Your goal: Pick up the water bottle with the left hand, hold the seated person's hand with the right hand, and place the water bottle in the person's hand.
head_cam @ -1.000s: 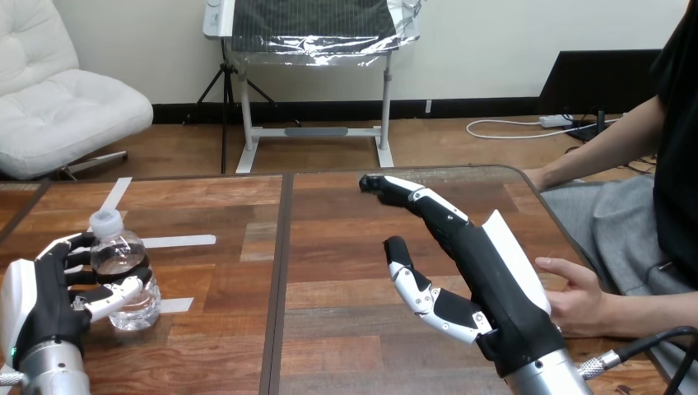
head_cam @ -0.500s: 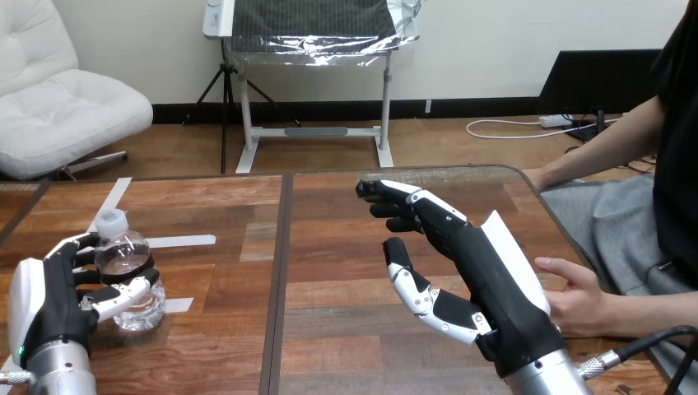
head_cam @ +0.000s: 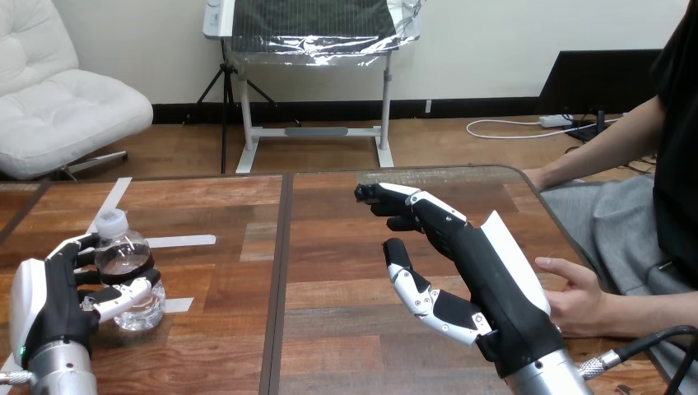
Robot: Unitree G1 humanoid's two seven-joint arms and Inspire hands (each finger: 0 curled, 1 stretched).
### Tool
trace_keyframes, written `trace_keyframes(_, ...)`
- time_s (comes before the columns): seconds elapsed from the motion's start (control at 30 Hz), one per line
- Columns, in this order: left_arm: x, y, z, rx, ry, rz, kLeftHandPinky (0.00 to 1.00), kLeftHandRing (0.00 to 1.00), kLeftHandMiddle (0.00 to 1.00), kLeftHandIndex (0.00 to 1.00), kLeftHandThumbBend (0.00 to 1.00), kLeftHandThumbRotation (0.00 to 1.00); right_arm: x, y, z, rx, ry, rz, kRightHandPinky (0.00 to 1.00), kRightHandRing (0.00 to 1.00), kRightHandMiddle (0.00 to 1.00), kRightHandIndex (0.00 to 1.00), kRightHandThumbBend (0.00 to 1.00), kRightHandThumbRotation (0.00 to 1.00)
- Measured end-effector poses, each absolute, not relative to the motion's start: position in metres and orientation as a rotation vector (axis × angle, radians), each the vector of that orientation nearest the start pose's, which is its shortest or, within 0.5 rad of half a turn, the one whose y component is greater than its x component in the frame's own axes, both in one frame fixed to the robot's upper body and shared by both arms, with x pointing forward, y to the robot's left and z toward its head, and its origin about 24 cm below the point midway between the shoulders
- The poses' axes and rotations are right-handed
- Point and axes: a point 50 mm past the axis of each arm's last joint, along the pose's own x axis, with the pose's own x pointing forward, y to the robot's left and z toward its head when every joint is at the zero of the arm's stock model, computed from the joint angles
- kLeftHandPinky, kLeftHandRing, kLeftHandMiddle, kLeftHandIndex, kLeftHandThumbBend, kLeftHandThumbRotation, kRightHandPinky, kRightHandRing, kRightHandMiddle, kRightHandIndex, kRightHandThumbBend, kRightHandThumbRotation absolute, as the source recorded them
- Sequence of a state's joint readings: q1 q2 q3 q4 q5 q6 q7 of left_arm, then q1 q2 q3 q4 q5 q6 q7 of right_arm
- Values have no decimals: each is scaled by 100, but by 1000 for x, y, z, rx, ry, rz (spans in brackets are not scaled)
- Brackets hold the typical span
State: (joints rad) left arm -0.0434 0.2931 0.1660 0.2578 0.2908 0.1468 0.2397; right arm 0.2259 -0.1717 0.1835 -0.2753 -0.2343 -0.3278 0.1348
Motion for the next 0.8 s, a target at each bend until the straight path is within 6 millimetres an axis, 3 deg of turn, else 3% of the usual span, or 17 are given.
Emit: trace_keyframes(0.8,247,259,7,629,306,382,79,85,87,89,86,40,198,-125,79,-362,-360,344,80,82,82,76,0,0)
